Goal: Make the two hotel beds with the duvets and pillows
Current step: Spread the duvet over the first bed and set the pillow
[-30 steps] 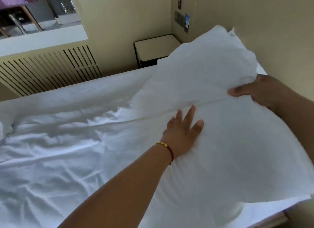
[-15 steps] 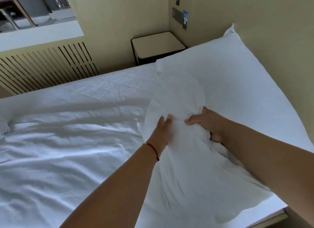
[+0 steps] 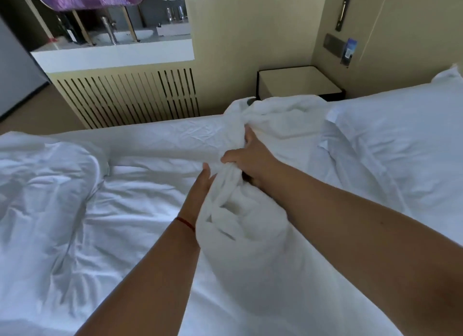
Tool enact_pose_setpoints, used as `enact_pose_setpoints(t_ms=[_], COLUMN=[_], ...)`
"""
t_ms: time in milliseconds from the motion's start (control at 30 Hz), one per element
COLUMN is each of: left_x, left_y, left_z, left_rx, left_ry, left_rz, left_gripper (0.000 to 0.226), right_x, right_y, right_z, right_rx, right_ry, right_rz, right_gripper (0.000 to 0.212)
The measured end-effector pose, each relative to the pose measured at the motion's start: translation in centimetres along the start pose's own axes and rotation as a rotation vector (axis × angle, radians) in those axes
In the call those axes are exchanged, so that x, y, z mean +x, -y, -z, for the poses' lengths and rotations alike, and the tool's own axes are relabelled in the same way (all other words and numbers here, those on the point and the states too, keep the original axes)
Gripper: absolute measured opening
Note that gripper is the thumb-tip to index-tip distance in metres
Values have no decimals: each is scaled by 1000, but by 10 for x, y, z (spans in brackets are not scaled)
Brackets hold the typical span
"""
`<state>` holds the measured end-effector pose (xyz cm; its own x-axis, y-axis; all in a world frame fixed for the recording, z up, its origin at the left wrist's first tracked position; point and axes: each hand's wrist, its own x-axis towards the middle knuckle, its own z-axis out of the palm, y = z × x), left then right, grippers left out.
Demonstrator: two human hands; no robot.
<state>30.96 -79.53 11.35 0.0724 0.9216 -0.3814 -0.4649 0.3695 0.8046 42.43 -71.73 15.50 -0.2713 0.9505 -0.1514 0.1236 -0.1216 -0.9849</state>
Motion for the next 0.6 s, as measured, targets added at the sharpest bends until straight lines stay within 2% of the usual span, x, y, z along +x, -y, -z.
enact_pose_setpoints(t_ms=[67, 133, 200, 300, 400, 467, 533, 600], left_x=[-14, -29, -45, -53, -45, -30, -9, 5], left_y=[-26, -43, -48, -36, -21, -13, -3, 8], left_z=[64, 128, 193, 274, 300, 292, 279, 266], left_rx=[-4, 89, 210, 244, 382, 512, 650, 843], left_ry=[-105, -217, -347, -435, -446, -423, -437, -539], left_rz=[9, 24, 55, 253, 326, 285, 236, 214], left_gripper=[67, 69, 55, 72, 66, 61, 73, 89], right_x=[23, 44, 53, 51, 32, 20, 16, 13], right_y=[-1, -20, -48, -95, -129, -141, -146, -155], right_z=[-72, -141, -198, -248, -248, -234, -215, -191], right_rx=[-98, -186, -273, -398, -491, -556, -690, -885], right_ry=[70, 171, 270, 305, 253, 191, 43, -152], right_rz=[-7, -45, -111, -113, -92, -45, 30, 56], right_gripper=[97, 99, 96, 80, 63, 53, 46, 46])
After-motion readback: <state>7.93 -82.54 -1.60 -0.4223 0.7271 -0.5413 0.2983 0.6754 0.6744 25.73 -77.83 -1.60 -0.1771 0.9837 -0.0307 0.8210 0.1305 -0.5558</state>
